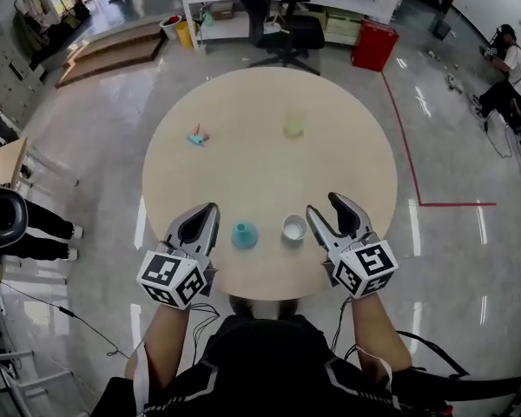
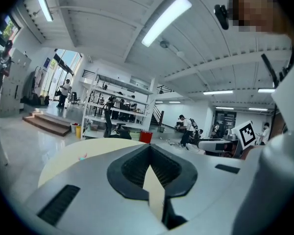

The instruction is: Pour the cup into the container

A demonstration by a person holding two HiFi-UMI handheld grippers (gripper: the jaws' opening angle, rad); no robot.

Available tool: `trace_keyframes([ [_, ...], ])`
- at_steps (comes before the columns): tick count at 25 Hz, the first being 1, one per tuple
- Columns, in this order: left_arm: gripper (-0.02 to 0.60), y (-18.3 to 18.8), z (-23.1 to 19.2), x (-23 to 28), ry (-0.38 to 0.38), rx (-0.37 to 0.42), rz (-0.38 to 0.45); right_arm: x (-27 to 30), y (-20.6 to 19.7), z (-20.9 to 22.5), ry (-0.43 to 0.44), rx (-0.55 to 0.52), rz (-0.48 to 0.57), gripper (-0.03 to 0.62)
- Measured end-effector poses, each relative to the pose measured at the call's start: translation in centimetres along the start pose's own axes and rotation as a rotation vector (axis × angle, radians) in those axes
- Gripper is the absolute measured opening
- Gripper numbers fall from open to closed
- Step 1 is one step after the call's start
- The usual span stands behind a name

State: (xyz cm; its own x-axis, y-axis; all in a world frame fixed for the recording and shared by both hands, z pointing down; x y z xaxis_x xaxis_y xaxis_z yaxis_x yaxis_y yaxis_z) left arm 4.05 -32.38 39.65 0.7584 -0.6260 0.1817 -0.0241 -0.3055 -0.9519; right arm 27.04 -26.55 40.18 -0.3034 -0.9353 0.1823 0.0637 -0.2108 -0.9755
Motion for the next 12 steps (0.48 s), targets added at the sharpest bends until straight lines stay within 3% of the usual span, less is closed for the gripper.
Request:
trace_keyframes([
  [3,-0.008,-3.4,-2.4,1.2,0.027,-0.044,-0.071,1.6,-4.8,0.9,0.002,0.021,-0.086,0.257],
  [8,-0.008,-8.9,-5.7,2.3,0.099,-0.076,-0.165,3.0,-12.2,1.3,0.010,0.084,-0.199,0.288],
  [12,-0.008,-12.3,-6.9,3.2,0.109,-0.097,-0.209,3.5,-16.8,1.6,-0.005,0.090,-0.278,0.325],
])
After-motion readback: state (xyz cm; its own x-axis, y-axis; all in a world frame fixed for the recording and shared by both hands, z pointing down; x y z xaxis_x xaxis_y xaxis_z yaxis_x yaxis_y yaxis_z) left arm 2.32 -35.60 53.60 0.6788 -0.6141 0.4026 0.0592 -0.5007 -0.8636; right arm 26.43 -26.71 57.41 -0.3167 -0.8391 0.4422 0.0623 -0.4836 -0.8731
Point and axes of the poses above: the fingertips, and each gripper's own axes: x forward along the fingers, z to its right, y out of its top, the point moved 3 cm from there along -x, backward along the fingers
